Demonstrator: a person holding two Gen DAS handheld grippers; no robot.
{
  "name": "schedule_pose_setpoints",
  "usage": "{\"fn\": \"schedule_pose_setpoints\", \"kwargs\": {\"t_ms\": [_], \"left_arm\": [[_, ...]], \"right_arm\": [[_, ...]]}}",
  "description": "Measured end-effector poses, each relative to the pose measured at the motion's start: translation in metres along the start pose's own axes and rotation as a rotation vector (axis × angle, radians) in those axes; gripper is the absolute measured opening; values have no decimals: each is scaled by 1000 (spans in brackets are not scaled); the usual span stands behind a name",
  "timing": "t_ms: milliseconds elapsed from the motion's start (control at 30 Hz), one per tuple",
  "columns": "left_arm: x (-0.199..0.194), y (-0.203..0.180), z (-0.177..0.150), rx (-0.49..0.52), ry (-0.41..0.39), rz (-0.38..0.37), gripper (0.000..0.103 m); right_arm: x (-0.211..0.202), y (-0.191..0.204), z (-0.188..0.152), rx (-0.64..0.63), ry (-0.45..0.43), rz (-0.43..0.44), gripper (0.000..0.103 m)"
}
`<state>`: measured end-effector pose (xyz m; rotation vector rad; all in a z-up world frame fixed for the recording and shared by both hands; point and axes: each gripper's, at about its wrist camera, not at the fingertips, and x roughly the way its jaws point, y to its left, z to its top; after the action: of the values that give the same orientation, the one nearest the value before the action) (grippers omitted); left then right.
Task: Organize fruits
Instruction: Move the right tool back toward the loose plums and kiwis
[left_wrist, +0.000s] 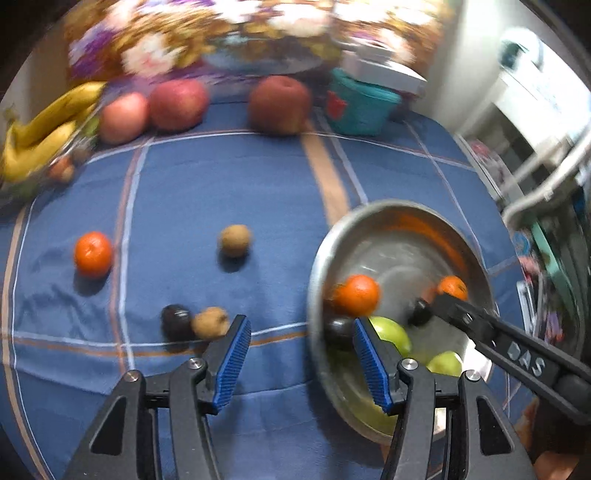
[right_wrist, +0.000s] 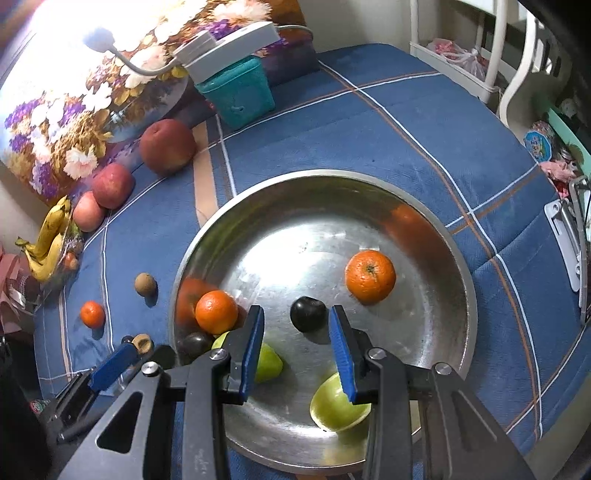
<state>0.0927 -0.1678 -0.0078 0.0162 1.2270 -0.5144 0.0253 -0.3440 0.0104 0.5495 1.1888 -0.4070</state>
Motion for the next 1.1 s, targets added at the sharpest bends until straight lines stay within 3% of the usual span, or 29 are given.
{"fn": "schedule_pose_setpoints", "kwargs": {"t_ms": [200, 367, 467, 500, 567, 600, 633, 867, 933, 1100], "left_arm": [[-10, 46, 2, -161, -33, 51, 62], [-18, 65, 3, -220, -53, 61, 66], [-20, 71, 3, -231, -63, 78, 72], [-21, 72, 2, -237, -69, 93, 80], [-22, 76, 3, -252, -82, 115, 101], [-23, 78, 3, -261, -95, 126, 103], [-23, 80, 2, -269, -101, 139, 103], [-29, 103, 1, -319, -127, 216, 103], [-32, 108, 2, -320, -132, 243, 103], [-41, 122, 3, -329, -148, 253, 103]], "right_arm": [[0, 21, -4, -52, 1, 14, 37], [-3, 37, -8, -103, -9, 15, 37], [-2, 40, -9, -108, -6, 15, 37], [-2, 39, -9, -112, -6, 15, 39], [-1, 41, -9, -126, -6, 13, 62], [-1, 41, -9, -132, -12, 9, 76], [-1, 42, -10, -140, -19, 4, 80], [1, 53, -12, -190, -56, -30, 85], [0, 57, -13, -196, -74, -21, 102], [-1, 76, -18, -236, -86, 23, 102]]}}
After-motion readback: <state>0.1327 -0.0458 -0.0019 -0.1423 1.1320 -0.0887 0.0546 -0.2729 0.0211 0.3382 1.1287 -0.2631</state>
